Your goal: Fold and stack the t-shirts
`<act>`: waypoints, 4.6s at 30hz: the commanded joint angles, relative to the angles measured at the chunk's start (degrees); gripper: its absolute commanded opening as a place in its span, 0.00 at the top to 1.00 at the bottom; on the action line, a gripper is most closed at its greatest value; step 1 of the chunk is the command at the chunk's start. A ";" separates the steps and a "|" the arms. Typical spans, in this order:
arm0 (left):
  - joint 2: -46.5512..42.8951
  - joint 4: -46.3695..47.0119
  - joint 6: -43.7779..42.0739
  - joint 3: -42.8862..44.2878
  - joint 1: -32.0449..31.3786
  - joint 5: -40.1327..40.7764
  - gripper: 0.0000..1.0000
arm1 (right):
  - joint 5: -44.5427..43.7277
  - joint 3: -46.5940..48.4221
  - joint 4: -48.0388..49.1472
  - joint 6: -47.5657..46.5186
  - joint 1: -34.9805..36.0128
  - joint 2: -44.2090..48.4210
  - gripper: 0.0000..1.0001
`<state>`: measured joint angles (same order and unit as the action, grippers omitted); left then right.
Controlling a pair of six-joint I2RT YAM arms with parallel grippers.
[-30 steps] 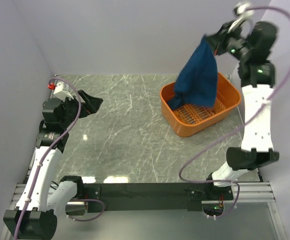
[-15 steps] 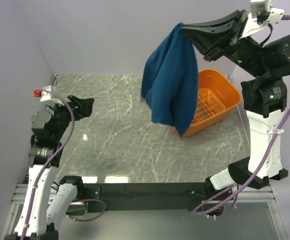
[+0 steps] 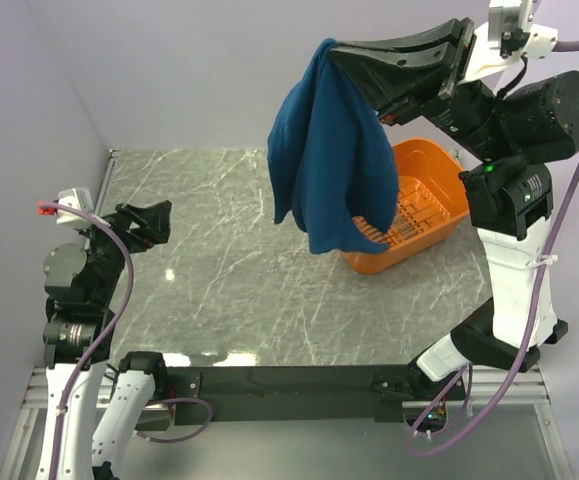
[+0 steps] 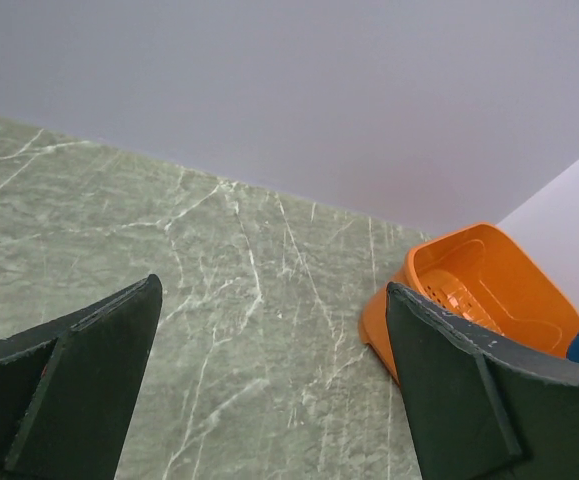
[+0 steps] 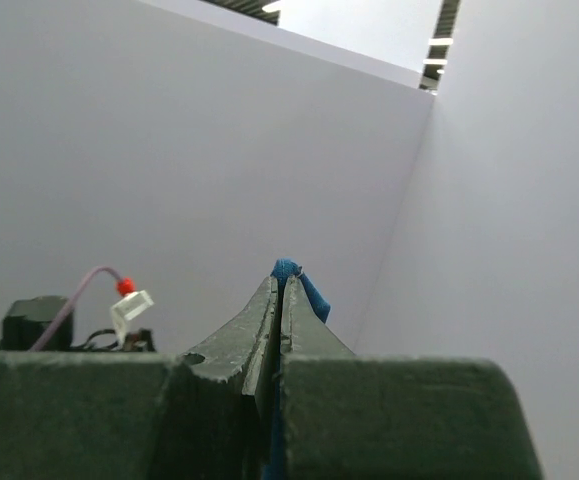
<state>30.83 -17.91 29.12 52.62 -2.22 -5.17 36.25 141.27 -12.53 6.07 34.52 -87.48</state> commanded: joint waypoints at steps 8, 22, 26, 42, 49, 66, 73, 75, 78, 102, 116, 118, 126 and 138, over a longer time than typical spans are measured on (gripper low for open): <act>-3.05 -3.18 -1.26 3.63 0.11 2.62 0.01 | -21.29 8.93 8.30 -16.40 13.89 -5.41 1.00; -5.25 -5.38 -3.20 3.98 0.11 4.91 0.01 | -28.95 -7.49 6.30 -23.38 13.47 -2.78 1.00; -4.99 -4.59 -3.02 2.93 0.11 4.73 0.01 | -27.90 -10.48 4.98 -23.47 12.59 -1.82 1.00; -4.20 -4.67 -3.46 2.40 0.11 4.47 0.01 | -16.48 -36.65 -0.39 -16.44 12.59 1.52 1.00; -3.41 -4.15 -2.85 1.69 0.11 2.45 0.00 | -13.39 -54.59 -3.55 -21.17 13.47 3.45 0.26; 10.82 7.97 2.16 -2.17 -0.07 -17.76 0.01 | -25.86 -64.38 -14.61 -23.65 -8.07 7.69 0.09; 12.33 8.34 2.25 -2.70 -0.42 -17.86 0.01 | -34.58 -55.85 -20.06 -16.27 -7.89 -2.59 0.13; 11.62 8.07 2.43 -2.96 -0.42 -17.60 0.01 | -35.46 -52.79 -21.73 -15.47 -7.98 -6.28 0.18; 10.92 7.81 2.69 -3.66 -0.42 -17.16 0.01 | -35.90 -49.96 -24.90 -15.12 -7.89 -11.12 0.29; 11.18 9.74 1.46 -5.42 -0.42 -17.68 0.01 | -28.96 -65.32 -39.14 -45.34 -13.24 7.57 1.00; 16.01 15.19 2.52 -5.78 -0.42 -21.90 0.01 | -20.96 -79.83 -46.53 -89.54 -34.26 20.68 1.00; 16.02 15.19 2.34 -5.60 -0.42 -21.90 0.01 | -20.87 -80.27 -45.74 -93.06 -35.84 20.95 1.00; 15.75 15.10 2.43 -5.78 -0.42 -22.08 0.00 | -21.66 -75.19 -44.94 -100.46 -41.37 14.98 1.00; 17.33 16.24 3.57 -5.51 -0.42 -22.69 0.01 | -18.76 -68.94 -42.84 -104.50 -51.57 7.33 0.84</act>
<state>47.86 -4.64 31.44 46.17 -2.46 -26.24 19.16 69.38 -58.24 -95.70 -15.55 -79.77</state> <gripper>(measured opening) 0.995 0.173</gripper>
